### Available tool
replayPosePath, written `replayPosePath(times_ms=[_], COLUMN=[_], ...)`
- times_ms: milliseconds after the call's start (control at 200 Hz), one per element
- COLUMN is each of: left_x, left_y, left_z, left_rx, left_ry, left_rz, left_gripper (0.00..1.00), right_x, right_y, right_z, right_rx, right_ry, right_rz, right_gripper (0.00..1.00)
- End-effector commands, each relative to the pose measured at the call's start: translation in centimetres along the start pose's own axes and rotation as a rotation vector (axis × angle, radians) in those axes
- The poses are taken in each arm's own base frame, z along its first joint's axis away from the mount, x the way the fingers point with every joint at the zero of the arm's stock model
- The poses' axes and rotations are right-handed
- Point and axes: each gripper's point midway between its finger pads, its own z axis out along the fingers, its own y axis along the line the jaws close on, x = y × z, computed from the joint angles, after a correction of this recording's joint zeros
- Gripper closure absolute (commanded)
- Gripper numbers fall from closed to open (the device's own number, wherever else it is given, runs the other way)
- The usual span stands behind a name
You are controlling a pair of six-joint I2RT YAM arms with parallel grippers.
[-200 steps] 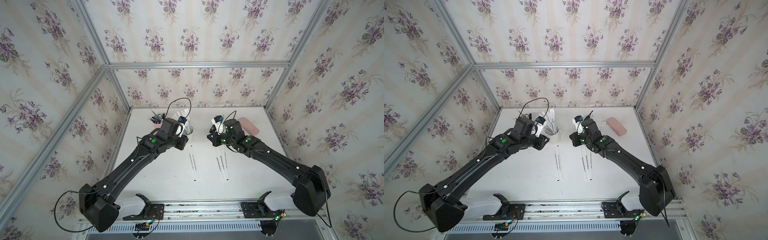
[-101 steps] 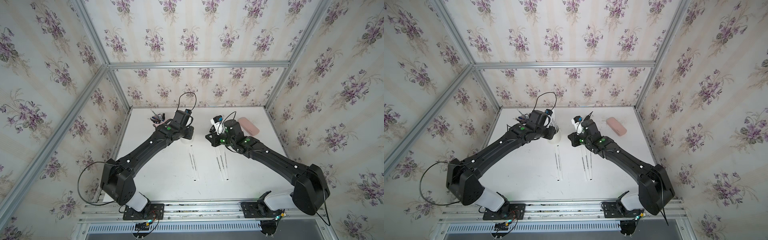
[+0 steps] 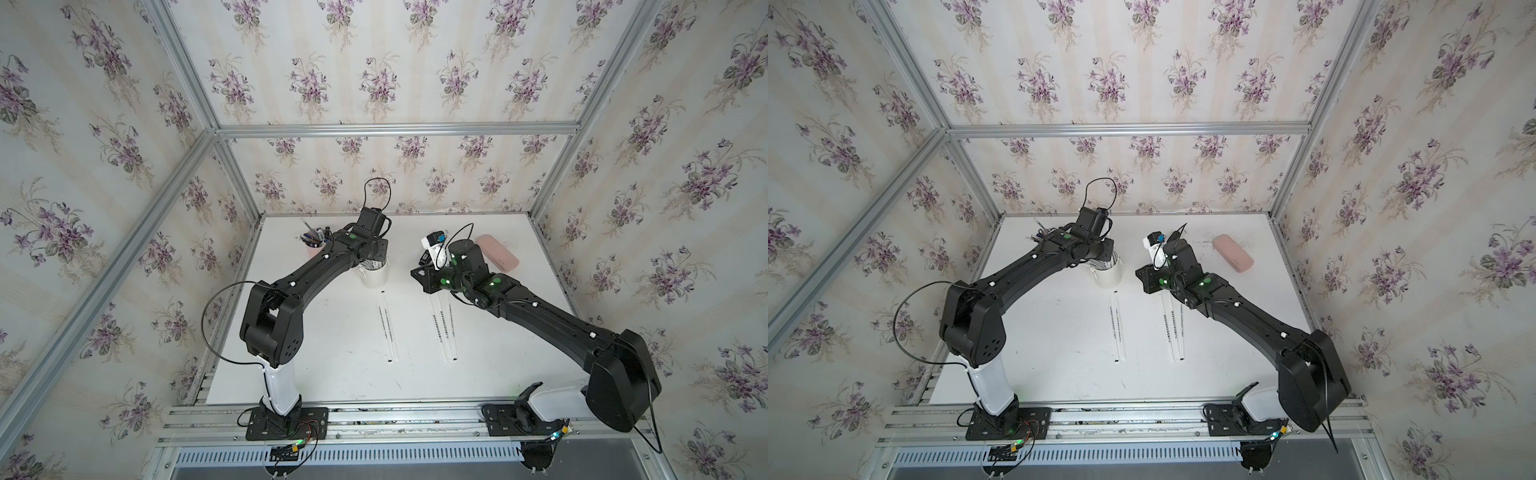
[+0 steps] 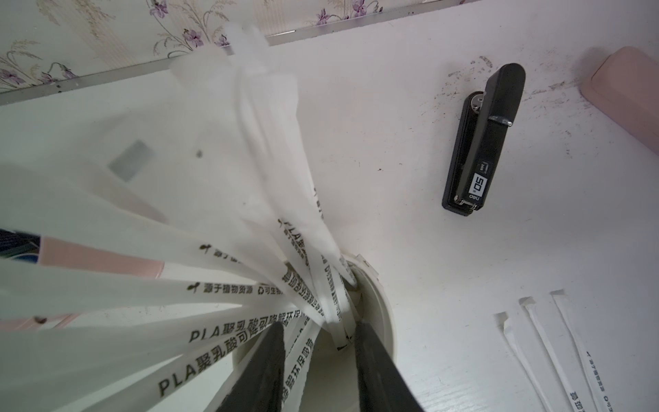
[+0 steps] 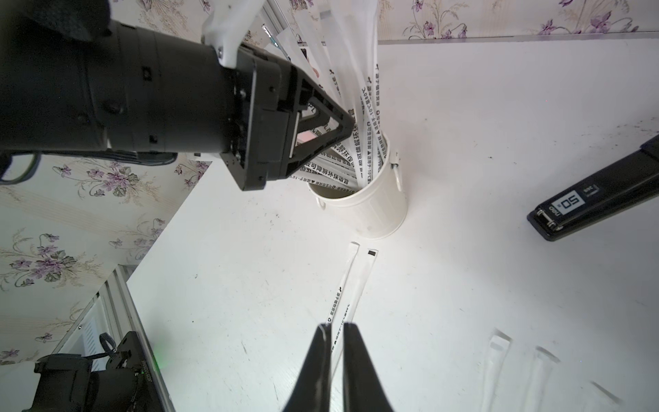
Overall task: Take the straws out of the storage container
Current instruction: Pick up the straw from the container.
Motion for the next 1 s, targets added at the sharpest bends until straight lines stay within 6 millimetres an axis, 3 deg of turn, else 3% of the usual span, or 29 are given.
replayPosePath(times_ms=[0, 170, 300, 644, 724, 789, 839, 994], left_x=[-1.0, -1.7, -1.9, -2.3, -2.4, -2.4, -2.3, -2.2], left_y=[-0.7, -0.7, -0.6, -0.2, -0.2, 0.0, 0.2, 0.0], left_z=[0.3, 1.1, 1.3, 0.9, 0.8, 1.0, 1.2, 1.9], left_rx=[0.031, 0.027, 0.025, 0.017, 0.017, 0.011, 0.007, 0.017], left_ry=[-0.026, -0.022, -0.014, -0.024, -0.027, -0.023, -0.012, 0.002], left_rz=[0.008, 0.024, 0.038, 0.065, 0.068, 0.064, 0.061, 0.06], left_gripper=[0.64, 0.66, 0.77, 0.9, 0.89, 0.77, 0.74, 0.76], right_x=[-0.2, -0.2, -0.1, -0.3, -0.4, -0.4, -0.3, -0.2], right_y=[-0.1, -0.1, -0.1, 0.1, 0.1, 0.1, 0.2, 0.1], right_z=[0.2, 0.5, 0.6, 0.9, 0.9, 0.9, 0.9, 1.1], right_rx=[0.004, 0.002, -0.003, -0.01, -0.013, -0.014, -0.014, -0.011], right_ry=[-0.005, 0.002, 0.007, 0.008, 0.006, 0.007, 0.009, 0.015], right_rz=[-0.01, -0.006, -0.001, 0.009, 0.014, 0.018, 0.019, 0.023], right_gripper=[0.87, 0.87, 0.87, 0.87, 0.87, 0.87, 0.87, 0.88])
